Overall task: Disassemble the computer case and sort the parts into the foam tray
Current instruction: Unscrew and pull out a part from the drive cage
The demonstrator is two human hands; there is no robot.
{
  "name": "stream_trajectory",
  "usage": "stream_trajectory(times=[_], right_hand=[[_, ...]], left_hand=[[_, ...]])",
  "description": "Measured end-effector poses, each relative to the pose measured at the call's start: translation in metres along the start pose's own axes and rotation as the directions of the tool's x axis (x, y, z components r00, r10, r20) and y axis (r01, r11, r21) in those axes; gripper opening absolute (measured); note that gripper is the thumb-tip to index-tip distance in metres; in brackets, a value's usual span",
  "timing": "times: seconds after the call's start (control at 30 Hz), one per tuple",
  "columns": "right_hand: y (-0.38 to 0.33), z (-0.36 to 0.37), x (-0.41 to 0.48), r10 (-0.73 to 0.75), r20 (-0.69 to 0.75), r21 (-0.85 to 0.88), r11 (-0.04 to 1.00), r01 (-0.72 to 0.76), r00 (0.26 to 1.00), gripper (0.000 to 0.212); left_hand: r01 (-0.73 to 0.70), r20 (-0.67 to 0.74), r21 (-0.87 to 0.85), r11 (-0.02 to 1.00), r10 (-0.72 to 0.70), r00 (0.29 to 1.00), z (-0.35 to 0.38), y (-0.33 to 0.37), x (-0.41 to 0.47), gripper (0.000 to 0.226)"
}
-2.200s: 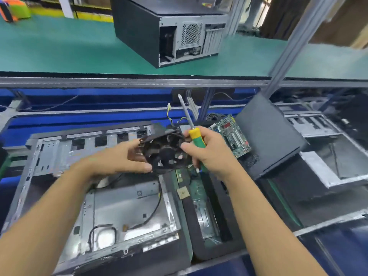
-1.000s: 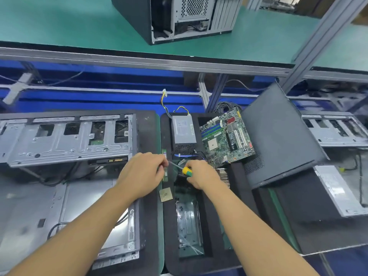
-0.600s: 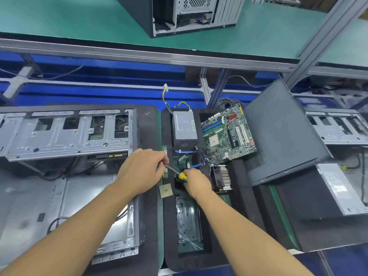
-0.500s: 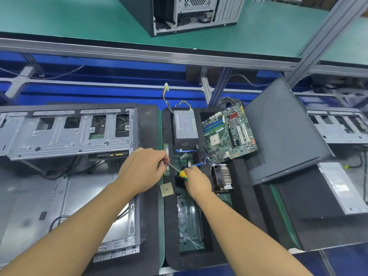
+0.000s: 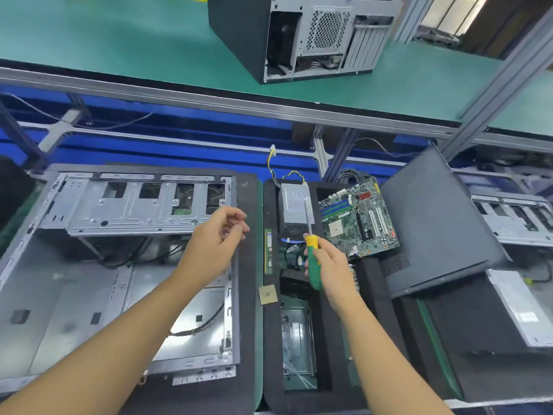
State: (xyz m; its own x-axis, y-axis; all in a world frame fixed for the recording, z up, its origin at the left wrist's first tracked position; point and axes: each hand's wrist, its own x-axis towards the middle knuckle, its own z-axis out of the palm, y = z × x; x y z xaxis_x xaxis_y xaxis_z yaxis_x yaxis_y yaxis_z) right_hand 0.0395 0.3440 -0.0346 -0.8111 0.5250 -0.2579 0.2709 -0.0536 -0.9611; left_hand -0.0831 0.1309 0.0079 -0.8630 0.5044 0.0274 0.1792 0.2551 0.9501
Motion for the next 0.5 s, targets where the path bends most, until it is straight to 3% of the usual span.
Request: stream_trajectory(times=[0.1, 0.2, 0.27, 0.37, 0.5], right_hand=[[-0.049, 0.023, -0.019, -0.104, 0.177, 0.126, 0.989, 0.082, 0.979, 0.026], [-0.085, 0.063, -0.035, -0.151, 0.348, 0.085, 0.988, 0.129, 0.925, 0.038], [-0.099, 0.095, -0.045, -0.173, 0.379, 0.039, 0.985, 0.17, 0.909, 0.031], [-0.103, 0.138, -0.056, -0.156, 0.392, -0.025, 0.983, 0.18, 0.907, 0.014], [-0.097, 0.176, -0.065, -0.089, 0.404, -0.006, 0.995, 0.1, 0.91, 0.017]], left_hand=[[0.109, 0.132, -0.145, 0.983, -0.089, 0.987, -0.036, 0.003, -0.005, 0.013], [0.233, 0.23, -0.347, 0.908, -0.158, 0.96, -0.064, 0.002, -0.014, 0.034], [0.272, 0.233, -0.484, 0.832, -0.177, 0.956, -0.079, 0.0, -0.019, 0.044], [0.276, 0.232, -0.591, 0.758, -0.168, 0.958, -0.099, -0.004, -0.024, 0.034], [0.277, 0.153, -0.678, 0.681, -0.238, 0.959, -0.123, -0.016, -0.025, 0.04]])
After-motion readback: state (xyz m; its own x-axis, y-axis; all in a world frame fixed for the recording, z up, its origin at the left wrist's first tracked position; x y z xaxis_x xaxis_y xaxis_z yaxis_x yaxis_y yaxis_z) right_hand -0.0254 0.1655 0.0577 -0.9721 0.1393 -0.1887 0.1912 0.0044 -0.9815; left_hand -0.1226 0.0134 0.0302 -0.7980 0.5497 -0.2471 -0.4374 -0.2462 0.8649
